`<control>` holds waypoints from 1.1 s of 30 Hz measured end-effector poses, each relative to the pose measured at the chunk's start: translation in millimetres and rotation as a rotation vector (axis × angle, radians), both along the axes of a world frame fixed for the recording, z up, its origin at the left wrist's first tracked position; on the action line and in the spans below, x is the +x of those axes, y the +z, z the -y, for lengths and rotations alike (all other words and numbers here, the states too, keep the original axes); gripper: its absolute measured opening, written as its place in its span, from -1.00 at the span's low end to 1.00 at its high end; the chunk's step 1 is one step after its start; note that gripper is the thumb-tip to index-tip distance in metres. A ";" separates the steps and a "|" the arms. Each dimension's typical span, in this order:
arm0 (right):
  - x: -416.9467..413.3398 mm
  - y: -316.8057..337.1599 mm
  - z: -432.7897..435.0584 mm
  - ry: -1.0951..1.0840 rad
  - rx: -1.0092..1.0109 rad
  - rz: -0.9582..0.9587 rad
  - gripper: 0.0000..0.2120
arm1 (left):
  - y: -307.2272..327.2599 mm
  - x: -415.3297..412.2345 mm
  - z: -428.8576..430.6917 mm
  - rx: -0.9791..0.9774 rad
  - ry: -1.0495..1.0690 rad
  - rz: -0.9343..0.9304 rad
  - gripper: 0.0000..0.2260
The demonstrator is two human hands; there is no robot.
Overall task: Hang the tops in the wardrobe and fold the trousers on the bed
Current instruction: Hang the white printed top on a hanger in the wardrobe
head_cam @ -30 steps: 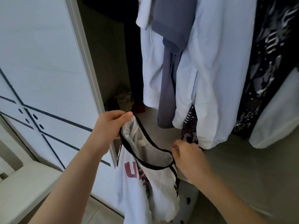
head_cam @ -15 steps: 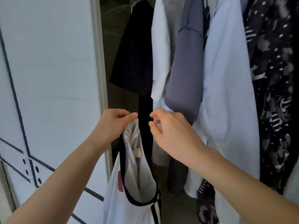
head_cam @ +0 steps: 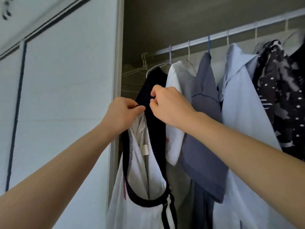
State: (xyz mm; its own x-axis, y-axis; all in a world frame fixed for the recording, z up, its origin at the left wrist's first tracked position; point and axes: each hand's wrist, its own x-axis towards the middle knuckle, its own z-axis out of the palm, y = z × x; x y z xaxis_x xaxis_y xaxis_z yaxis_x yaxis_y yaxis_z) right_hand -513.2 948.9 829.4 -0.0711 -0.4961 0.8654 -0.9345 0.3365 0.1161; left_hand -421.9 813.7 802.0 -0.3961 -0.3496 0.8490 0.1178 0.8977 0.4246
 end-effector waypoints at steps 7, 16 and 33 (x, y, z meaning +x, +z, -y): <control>-25.2 76.2 53.8 -0.143 0.004 -0.175 -0.75 | 45.5 -5.6 16.2 -0.200 0.148 -0.119 -0.62; -49.7 110.5 114.9 -0.481 0.421 -0.629 -0.74 | 46.1 -7.5 28.5 -0.229 0.188 -0.112 -0.80; -111.5 132.5 90.5 -0.828 0.050 -0.395 -0.60 | 47.1 -11.2 27.7 -0.197 0.236 -0.063 -0.74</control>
State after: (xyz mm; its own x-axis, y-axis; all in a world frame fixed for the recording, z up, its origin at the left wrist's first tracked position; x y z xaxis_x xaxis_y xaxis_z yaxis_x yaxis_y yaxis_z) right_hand -624.7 858.3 962.0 -0.1236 -0.4559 0.8814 -0.2867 0.8667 0.4082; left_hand -433.1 786.1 849.1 -0.2683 -0.2519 0.9298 -0.0828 0.9677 0.2383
